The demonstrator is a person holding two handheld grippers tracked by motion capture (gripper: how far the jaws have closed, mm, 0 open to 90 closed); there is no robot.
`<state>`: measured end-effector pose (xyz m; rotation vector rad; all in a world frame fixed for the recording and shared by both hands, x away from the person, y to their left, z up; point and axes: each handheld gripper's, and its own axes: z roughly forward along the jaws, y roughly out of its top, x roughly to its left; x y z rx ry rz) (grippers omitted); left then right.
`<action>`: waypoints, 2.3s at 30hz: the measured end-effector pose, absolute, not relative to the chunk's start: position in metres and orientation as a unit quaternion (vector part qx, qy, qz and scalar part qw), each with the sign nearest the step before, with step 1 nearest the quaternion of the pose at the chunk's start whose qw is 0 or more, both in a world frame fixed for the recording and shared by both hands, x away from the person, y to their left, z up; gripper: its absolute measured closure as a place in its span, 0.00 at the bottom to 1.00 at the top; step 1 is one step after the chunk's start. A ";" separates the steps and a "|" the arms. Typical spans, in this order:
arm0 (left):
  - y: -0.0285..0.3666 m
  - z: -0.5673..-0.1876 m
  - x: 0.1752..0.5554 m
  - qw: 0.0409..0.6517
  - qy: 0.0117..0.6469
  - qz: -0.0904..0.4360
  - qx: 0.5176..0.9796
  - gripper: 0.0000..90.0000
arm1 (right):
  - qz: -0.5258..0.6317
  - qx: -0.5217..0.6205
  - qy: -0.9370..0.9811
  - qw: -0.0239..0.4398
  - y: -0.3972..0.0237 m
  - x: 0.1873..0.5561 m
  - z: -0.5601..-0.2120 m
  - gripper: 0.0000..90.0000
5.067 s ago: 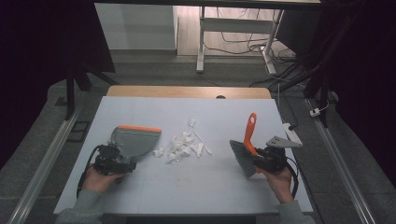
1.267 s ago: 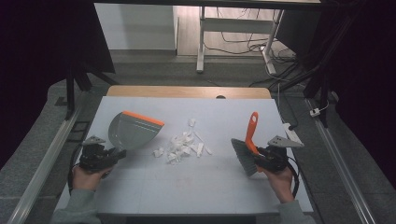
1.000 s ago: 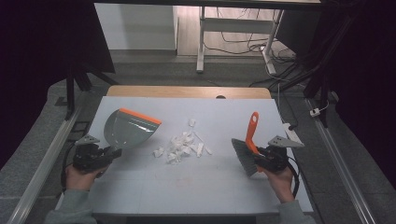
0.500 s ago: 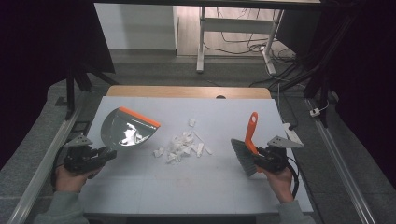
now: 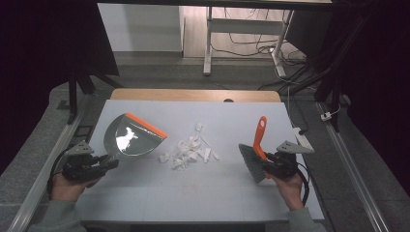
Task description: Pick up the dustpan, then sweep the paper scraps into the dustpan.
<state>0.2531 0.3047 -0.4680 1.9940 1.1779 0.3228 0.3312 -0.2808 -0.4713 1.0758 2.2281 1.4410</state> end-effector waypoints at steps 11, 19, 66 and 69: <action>0.303 -0.467 0.248 0.389 0.425 0.115 0.809 0.68 | 0.498 0.372 0.771 0.139 -0.280 0.331 -0.471 0.77; 0.301 -0.470 0.243 0.381 0.394 0.095 0.831 0.68 | 0.498 0.372 0.771 0.140 -0.280 0.331 -0.471 0.77; 0.298 -0.496 0.232 0.273 0.330 0.042 0.903 0.68 | 0.495 0.376 0.770 0.147 -0.255 0.344 -0.459 0.77; 0.298 -0.498 0.233 0.275 0.332 0.041 0.901 0.68 | 0.491 0.379 0.771 0.147 -0.243 0.354 -0.458 0.77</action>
